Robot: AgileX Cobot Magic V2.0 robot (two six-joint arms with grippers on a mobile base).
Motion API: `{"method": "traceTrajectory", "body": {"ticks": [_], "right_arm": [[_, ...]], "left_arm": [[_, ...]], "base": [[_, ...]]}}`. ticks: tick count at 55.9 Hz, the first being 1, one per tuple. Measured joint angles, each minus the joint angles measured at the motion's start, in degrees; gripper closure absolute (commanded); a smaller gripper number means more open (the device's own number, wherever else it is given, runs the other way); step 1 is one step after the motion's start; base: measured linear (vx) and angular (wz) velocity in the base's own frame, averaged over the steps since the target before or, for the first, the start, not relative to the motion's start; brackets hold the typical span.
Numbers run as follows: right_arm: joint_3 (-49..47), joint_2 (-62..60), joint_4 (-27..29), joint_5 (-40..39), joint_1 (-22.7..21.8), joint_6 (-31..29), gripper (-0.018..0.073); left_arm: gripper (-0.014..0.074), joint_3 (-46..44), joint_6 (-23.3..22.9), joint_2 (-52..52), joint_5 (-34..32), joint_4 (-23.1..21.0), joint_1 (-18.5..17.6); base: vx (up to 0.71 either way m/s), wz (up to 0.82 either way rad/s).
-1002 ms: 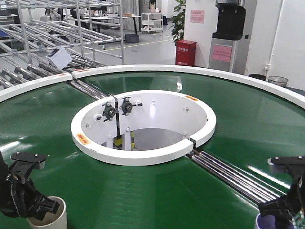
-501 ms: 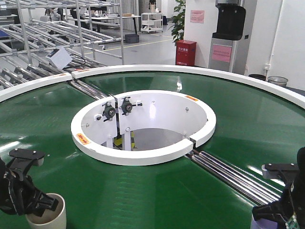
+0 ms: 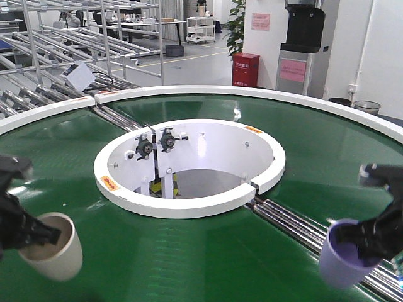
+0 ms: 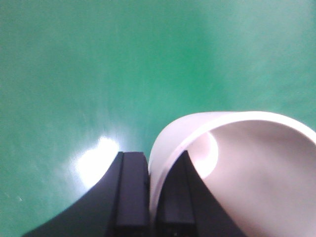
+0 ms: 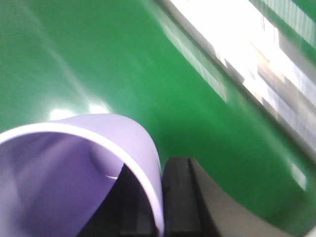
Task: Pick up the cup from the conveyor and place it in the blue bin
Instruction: 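Raise both held cups up beside the robot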
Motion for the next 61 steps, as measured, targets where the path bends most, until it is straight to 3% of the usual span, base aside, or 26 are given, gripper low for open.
{"method": "traceTrajectory", "body": {"ticks": [23, 45, 61], "right_arm": [[0.00, -18.62, 1.01, -3.70, 8.60, -1.19, 0.0568], [0.00, -27.18, 0.10, -2.17, 9.63, -0.13, 0.0568], [0.07, -27.35, 0.10, 0.30, 9.63, 0.30, 0.0568]], "left_arm": [[0.0603, 0.06, 0.00, -24.28, 1.12, -3.63, 0.00], [0.0601, 0.06, 0.00, -33.02, 8.14, -2.75, 0.00], [0.0601, 9.19, 0.00, -37.88, 0.05, -4.66, 0.00]], "base": [[0.00, 0.00], [0.00, 0.00], [0.00, 0.00]]}}
